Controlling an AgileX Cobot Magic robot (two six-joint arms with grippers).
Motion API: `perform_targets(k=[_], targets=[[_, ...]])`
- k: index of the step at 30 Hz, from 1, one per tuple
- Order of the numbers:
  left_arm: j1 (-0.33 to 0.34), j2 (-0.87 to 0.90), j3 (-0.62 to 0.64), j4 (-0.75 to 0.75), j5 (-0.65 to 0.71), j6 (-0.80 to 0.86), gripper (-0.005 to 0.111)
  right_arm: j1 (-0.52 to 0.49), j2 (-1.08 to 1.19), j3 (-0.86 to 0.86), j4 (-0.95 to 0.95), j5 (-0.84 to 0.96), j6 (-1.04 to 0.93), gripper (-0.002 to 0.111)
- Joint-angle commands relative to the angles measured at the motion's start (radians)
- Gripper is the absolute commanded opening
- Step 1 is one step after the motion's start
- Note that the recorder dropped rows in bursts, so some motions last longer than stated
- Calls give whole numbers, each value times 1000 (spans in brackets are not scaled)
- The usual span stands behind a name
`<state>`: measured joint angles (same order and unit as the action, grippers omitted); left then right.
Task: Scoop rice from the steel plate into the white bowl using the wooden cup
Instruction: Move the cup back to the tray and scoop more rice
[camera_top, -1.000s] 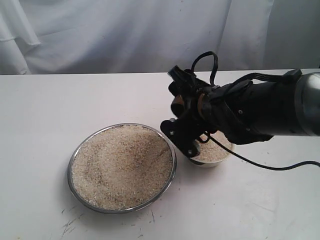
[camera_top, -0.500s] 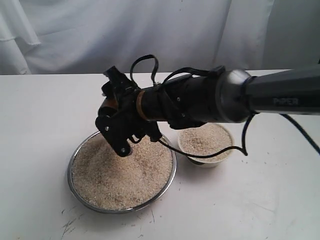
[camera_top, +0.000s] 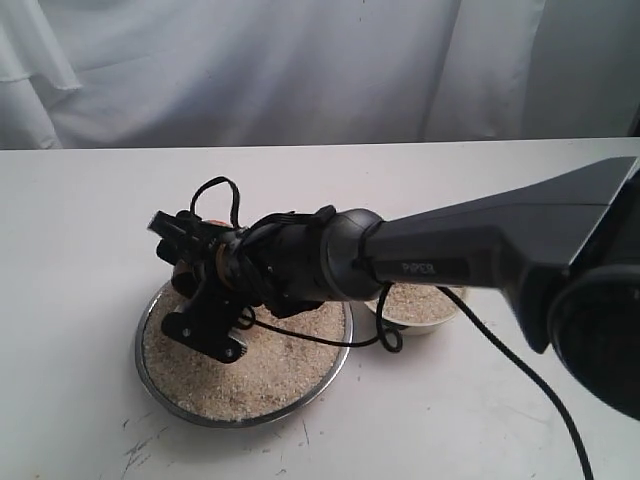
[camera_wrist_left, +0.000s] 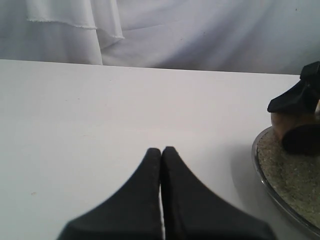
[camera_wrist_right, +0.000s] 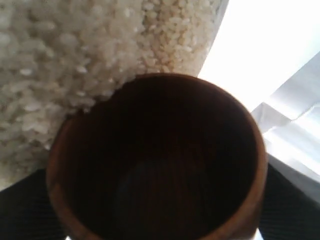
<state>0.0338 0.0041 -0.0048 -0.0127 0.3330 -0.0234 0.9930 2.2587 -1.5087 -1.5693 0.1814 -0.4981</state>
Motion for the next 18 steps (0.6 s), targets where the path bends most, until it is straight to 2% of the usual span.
perform_targets(k=[1, 11, 18], targets=[[-3, -4, 5, 1, -14, 0, 0, 14, 4, -9, -20, 20, -7, 0], [-3, -4, 5, 1, -14, 0, 0, 36, 0, -6, 183, 41, -115, 0], [-3, -4, 5, 1, -14, 0, 0, 36, -38, 38, 480, 97, -372, 0]])
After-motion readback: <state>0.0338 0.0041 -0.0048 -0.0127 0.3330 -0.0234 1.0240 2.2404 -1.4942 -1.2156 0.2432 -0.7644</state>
